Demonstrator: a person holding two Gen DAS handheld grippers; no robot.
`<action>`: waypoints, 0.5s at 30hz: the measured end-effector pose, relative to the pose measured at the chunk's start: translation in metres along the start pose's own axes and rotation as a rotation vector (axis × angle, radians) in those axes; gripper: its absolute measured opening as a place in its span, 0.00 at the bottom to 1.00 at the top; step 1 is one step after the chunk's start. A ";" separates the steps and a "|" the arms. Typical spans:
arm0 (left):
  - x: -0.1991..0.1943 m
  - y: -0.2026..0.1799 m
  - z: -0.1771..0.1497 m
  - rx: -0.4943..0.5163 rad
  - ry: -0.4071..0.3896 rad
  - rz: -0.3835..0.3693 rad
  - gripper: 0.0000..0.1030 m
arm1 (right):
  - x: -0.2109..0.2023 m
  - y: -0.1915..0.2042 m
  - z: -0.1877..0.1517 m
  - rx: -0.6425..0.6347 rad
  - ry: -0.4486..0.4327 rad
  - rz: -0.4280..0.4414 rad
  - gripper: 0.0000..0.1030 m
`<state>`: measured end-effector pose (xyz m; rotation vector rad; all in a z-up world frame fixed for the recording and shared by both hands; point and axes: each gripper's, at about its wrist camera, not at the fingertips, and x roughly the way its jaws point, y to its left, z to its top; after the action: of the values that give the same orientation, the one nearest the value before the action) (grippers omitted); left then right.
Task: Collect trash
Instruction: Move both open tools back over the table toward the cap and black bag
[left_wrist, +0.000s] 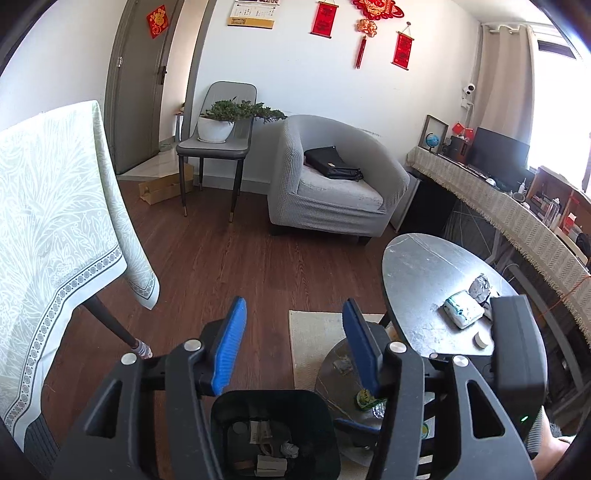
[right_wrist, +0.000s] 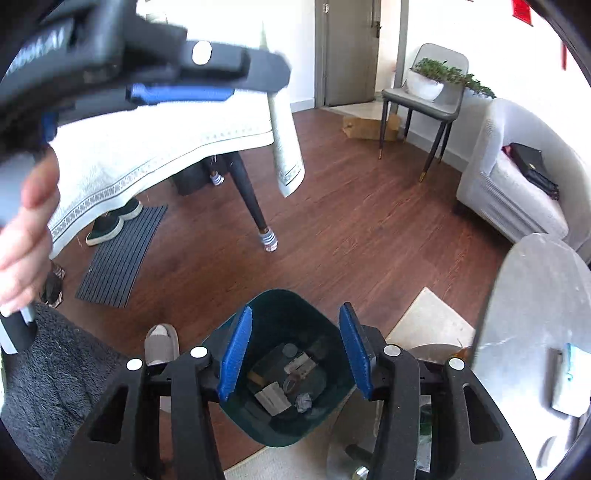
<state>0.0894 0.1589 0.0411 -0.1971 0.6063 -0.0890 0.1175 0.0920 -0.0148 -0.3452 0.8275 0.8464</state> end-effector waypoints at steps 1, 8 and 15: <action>0.003 -0.005 0.001 0.003 0.001 -0.012 0.57 | -0.010 -0.008 0.001 0.013 -0.015 -0.015 0.48; 0.023 -0.051 0.003 0.032 0.010 -0.093 0.62 | -0.062 -0.070 -0.011 0.112 -0.069 -0.132 0.48; 0.047 -0.097 0.000 0.056 0.041 -0.172 0.72 | -0.097 -0.116 -0.037 0.174 -0.076 -0.214 0.48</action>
<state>0.1257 0.0579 0.0352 -0.1933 0.6256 -0.2769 0.1507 -0.0532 0.0299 -0.2415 0.7716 0.5805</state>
